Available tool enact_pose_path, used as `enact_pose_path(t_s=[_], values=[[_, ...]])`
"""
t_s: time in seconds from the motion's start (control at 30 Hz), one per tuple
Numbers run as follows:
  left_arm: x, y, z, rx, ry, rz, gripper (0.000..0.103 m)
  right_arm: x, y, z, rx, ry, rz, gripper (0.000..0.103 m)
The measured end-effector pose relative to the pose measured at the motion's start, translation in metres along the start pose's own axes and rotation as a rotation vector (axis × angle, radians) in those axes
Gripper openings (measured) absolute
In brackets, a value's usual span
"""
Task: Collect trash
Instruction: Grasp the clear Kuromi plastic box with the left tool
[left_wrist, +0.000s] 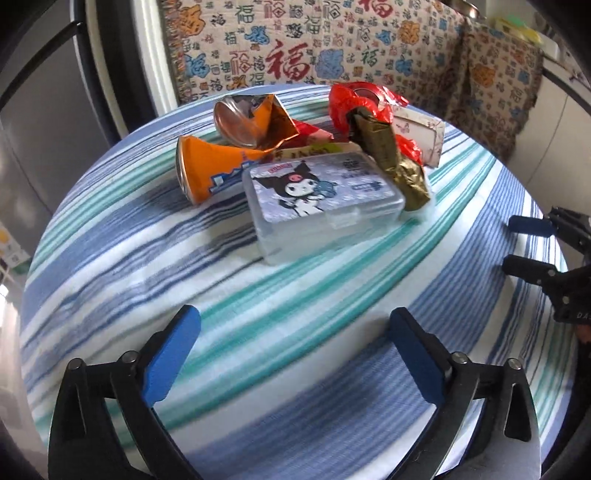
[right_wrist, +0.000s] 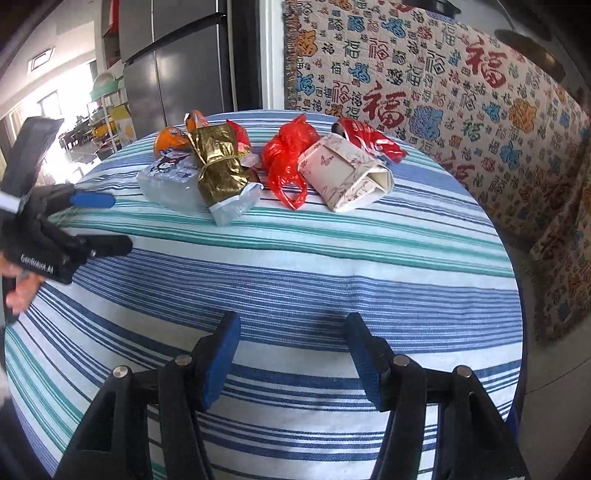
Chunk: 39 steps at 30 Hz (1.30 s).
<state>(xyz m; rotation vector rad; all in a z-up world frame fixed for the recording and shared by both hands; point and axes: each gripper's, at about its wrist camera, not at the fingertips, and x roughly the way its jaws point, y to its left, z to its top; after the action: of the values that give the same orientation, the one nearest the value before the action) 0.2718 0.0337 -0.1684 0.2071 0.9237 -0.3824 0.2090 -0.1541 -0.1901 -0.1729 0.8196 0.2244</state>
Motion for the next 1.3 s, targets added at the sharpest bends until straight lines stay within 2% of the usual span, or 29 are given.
enact_pose_path(t_s=[0.27, 0.77, 0.8, 0.9, 1.1, 1.2, 1.3], values=[[0.019, 0.016, 0.029, 0.157, 0.001, -0.116, 0.103, 0.000, -0.001, -0.006, 0.013, -0.015, -0.006, 0.063], [0.045, 0.009, 0.070, 0.295, -0.013, -0.239, 0.102, 0.002, -0.002, -0.009, 0.013, -0.023, -0.003, 0.064], [0.045, 0.008, 0.071, 0.300, -0.021, -0.251, 0.101, 0.002, -0.002, -0.010, 0.014, -0.023, -0.003, 0.064], [0.043, 0.003, 0.071, 0.327, -0.029, -0.285, 0.088, 0.004, -0.003, -0.010, 0.013, -0.024, -0.003, 0.064], [0.027, -0.007, 0.060, 0.334, -0.084, -0.215, 0.080, 0.004, -0.002, -0.011, 0.013, -0.026, -0.004, 0.065], [0.017, -0.014, 0.042, 0.321, -0.061, -0.227, 0.079, 0.005, -0.002, -0.011, 0.012, -0.026, -0.006, 0.065], [0.000, -0.022, 0.017, 0.298, -0.030, -0.196, 0.075, 0.005, -0.002, -0.012, 0.011, -0.027, -0.006, 0.065]])
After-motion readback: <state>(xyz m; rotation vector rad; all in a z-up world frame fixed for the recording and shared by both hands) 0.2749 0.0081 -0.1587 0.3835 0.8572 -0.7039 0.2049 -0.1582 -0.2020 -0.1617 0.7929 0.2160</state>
